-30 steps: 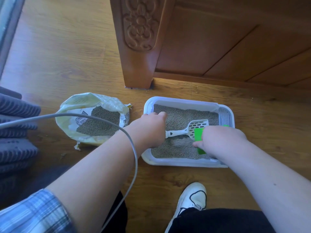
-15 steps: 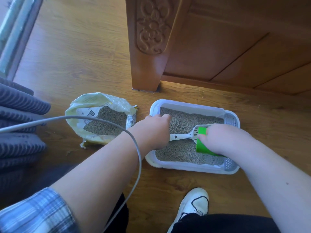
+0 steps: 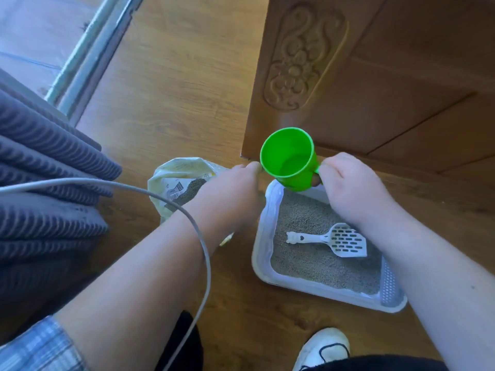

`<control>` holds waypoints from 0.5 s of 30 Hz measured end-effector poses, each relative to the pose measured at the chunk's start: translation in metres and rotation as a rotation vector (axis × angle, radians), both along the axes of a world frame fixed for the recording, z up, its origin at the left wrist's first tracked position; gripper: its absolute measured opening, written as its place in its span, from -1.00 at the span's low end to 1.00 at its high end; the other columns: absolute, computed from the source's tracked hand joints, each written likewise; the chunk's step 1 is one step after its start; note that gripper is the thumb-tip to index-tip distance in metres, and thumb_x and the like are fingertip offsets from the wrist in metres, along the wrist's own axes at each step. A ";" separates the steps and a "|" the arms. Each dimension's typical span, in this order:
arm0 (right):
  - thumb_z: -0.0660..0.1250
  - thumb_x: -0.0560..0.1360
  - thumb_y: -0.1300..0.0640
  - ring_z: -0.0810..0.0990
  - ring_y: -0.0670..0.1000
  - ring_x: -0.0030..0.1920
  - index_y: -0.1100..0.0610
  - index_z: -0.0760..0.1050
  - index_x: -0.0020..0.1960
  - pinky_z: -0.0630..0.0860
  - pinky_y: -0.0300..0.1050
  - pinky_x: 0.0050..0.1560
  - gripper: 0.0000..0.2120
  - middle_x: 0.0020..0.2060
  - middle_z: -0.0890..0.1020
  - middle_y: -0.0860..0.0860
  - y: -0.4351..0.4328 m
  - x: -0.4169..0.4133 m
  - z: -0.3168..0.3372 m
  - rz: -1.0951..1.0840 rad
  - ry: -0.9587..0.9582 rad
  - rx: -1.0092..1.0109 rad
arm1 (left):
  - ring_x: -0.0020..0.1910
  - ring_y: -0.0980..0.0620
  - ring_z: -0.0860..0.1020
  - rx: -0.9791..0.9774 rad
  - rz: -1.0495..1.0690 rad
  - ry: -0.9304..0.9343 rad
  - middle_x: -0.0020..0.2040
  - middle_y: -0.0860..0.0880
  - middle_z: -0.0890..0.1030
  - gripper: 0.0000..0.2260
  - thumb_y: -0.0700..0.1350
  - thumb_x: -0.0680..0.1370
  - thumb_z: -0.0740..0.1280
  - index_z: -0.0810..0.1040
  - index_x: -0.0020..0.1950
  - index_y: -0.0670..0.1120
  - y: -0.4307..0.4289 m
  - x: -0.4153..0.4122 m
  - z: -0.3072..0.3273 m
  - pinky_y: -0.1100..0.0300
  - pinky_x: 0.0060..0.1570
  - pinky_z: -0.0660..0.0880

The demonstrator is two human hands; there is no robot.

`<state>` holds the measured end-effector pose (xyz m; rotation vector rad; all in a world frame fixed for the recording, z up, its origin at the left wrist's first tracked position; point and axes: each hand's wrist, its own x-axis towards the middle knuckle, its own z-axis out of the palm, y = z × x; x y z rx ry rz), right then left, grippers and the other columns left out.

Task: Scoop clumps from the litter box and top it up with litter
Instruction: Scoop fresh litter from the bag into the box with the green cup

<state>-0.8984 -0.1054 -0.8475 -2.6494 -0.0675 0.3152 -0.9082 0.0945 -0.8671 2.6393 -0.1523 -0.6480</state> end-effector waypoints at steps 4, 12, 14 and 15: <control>0.04 0.48 0.02 0.36 0.03 -0.28 0.15 0.32 -0.35 0.28 -0.18 -0.29 -0.69 -0.39 0.40 0.03 0.042 0.013 0.008 0.122 0.008 0.160 | 0.13 -0.12 0.55 0.053 0.199 -0.069 0.21 -0.05 0.56 -0.67 -0.04 0.59 0.20 0.37 0.35 0.01 0.051 0.005 0.012 0.05 -0.01 0.50; 0.17 0.63 -0.12 0.64 0.02 -0.28 0.16 0.50 -0.19 0.50 -0.08 -0.18 -0.60 -0.32 0.64 0.03 0.132 0.024 0.023 0.395 0.351 0.154 | 0.09 -0.16 0.57 0.197 0.286 0.230 0.25 -0.08 0.55 -0.59 -0.04 0.53 0.23 0.37 0.38 0.17 0.137 -0.027 -0.008 -0.05 0.12 0.55; 0.15 0.63 -0.15 0.58 0.08 -0.17 0.13 0.49 -0.18 0.46 -0.05 -0.17 -0.60 -0.27 0.58 0.03 0.159 0.022 0.012 0.485 0.382 -0.058 | 0.15 -0.16 0.57 0.214 0.214 0.351 0.26 -0.08 0.57 -0.57 -0.09 0.51 0.22 0.37 0.37 0.18 0.148 -0.037 -0.016 0.02 0.18 0.52; 0.15 0.62 -0.16 0.55 0.10 -0.15 0.11 0.47 -0.19 0.42 -0.06 -0.19 -0.60 -0.27 0.53 0.00 0.171 0.017 0.002 0.527 0.379 -0.161 | 0.20 -0.15 0.56 0.215 0.167 0.391 0.28 -0.08 0.57 -0.56 -0.11 0.54 0.24 0.37 0.42 0.12 0.150 -0.041 -0.019 0.07 0.20 0.50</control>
